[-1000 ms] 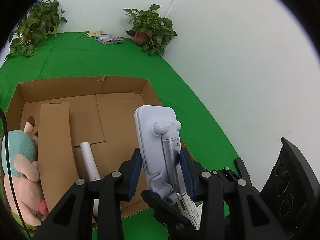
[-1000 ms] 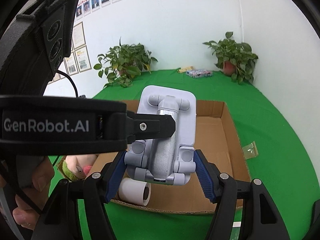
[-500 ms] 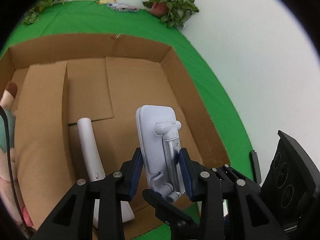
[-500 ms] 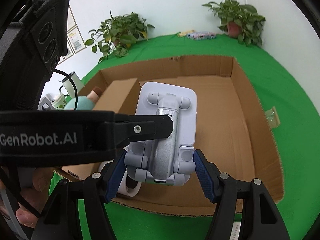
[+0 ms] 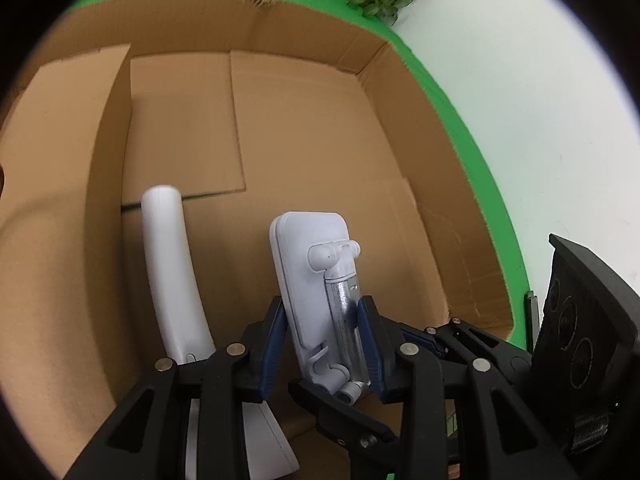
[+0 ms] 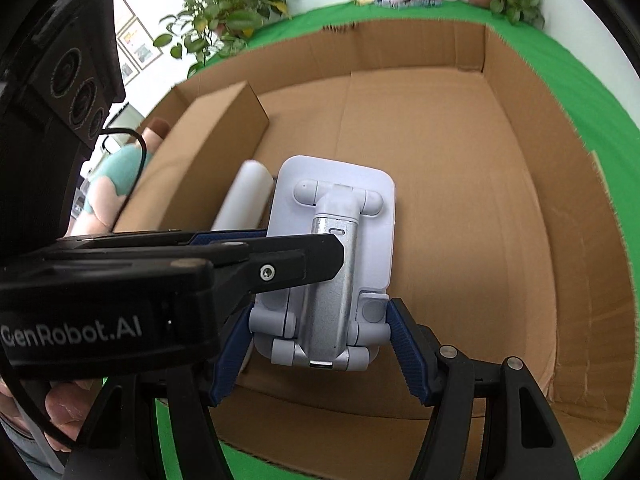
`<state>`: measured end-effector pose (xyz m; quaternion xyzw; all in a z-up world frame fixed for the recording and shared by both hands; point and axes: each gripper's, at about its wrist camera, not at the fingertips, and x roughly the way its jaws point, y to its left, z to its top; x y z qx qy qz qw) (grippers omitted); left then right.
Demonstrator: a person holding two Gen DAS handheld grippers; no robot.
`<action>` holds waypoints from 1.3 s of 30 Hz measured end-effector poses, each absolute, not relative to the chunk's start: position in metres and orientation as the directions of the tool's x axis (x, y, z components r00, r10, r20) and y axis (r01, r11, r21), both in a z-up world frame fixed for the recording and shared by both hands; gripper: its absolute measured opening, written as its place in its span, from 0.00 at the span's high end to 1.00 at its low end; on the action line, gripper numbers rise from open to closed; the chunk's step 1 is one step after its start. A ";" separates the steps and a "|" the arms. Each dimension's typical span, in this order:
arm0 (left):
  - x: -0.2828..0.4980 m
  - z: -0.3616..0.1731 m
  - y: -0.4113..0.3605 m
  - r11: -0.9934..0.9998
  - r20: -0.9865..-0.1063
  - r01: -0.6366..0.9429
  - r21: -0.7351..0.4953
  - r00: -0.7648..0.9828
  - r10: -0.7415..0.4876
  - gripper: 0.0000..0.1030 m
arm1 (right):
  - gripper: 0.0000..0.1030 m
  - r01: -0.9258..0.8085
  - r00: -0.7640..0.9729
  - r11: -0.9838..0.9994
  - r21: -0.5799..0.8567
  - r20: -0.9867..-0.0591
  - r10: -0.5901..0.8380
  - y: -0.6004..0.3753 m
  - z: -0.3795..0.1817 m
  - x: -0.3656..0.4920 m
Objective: Organize objects
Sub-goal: 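Carry the phone stand with both grippers and lower it beside the hair dryer, then open both grippers to release the phone stand in the box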
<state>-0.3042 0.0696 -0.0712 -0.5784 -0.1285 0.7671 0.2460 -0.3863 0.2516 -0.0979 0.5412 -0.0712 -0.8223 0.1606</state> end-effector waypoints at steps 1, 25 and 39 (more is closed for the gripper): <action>-0.304 -0.071 0.069 -0.845 -0.823 -0.226 -0.485 -0.210 0.529 0.65 | 0.38 0.188 -0.349 -0.937 0.293 -0.872 -0.342 0.251 -0.101 -0.387; -0.244 -0.009 0.015 -0.875 -0.795 -0.263 -0.407 -0.369 0.481 0.66 | 0.55 0.172 -0.299 -0.943 0.285 -0.897 -0.326 0.250 -0.096 -0.385; -0.224 -0.007 0.013 -0.896 -0.768 -0.258 -0.360 -0.464 0.442 0.66 | 0.54 0.157 -0.300 -0.948 0.278 -0.901 -0.314 0.234 -0.092 -0.370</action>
